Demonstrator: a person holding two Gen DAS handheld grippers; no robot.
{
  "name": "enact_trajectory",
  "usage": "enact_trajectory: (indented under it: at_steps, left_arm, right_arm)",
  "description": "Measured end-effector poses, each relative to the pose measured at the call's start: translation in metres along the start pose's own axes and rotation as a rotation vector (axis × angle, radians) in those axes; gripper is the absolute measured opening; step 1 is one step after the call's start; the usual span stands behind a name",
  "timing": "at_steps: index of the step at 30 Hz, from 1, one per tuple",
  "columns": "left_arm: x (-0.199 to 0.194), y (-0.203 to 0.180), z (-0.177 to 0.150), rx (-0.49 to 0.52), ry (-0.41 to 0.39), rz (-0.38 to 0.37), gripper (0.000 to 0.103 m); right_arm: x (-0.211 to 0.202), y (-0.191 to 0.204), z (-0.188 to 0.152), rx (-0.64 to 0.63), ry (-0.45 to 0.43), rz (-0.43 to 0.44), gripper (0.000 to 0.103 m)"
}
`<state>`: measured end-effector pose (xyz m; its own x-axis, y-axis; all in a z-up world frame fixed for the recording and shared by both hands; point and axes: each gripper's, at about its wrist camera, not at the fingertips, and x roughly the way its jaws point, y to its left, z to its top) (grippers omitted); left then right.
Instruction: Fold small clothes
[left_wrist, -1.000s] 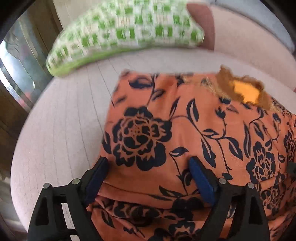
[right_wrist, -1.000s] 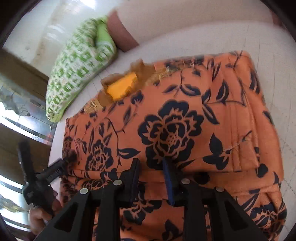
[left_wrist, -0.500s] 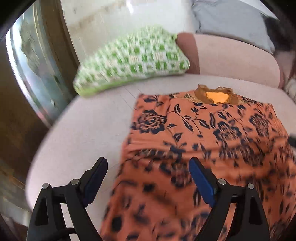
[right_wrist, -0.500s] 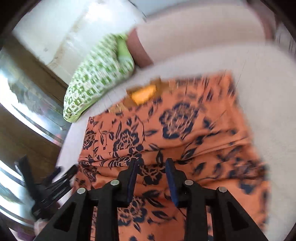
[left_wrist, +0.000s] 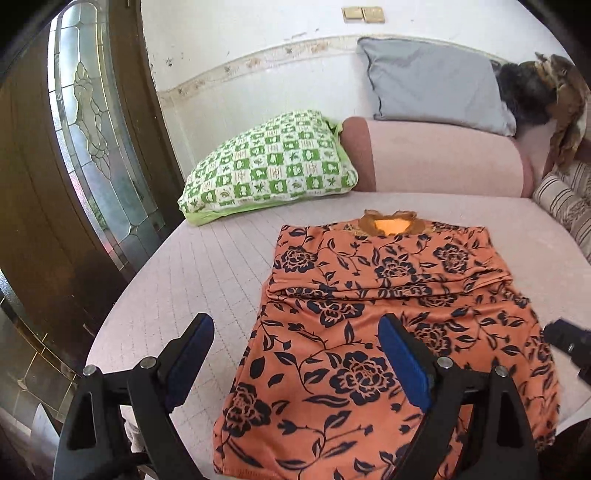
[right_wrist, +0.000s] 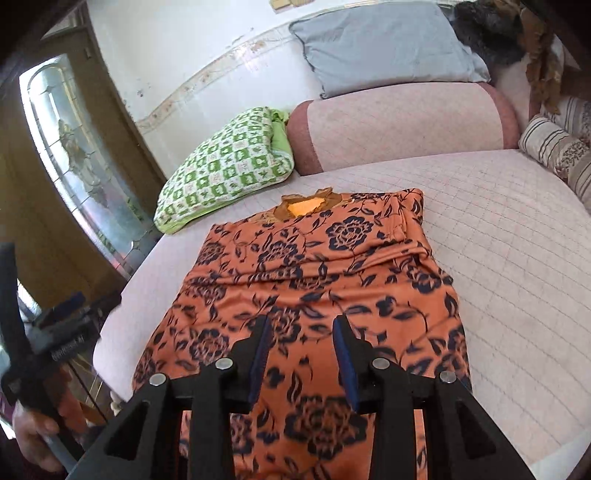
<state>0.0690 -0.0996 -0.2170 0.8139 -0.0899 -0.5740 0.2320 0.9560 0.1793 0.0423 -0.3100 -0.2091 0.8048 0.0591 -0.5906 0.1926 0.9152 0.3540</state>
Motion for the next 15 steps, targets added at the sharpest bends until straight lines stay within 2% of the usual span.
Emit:
enact_trajectory:
  at_steps: [6, 12, 13, 14, 15]
  left_arm:
    - [-0.018, 0.004, -0.01, -0.01, -0.008, -0.007, 0.091]
    - [-0.019, 0.011, -0.018, -0.028, 0.007, 0.001, 0.091]
    - [-0.019, 0.012, -0.019, -0.03, 0.007, 0.004, 0.091]
    - [-0.019, 0.013, -0.02, -0.03, 0.006, 0.009, 0.091]
    - [-0.019, 0.013, -0.021, -0.028, 0.007, 0.014, 0.091]
  right_arm:
    - [-0.018, -0.003, -0.027, -0.034, 0.009, -0.023, 0.038]
    - [-0.024, -0.029, -0.037, 0.031, 0.005, -0.047, 0.038]
    - [-0.023, -0.033, -0.037, 0.043, 0.004, -0.047, 0.043]
    - [-0.023, -0.038, -0.038, 0.057, 0.005, -0.043, 0.052]
    - [-0.022, -0.041, -0.039, 0.071, 0.005, -0.04, 0.069]
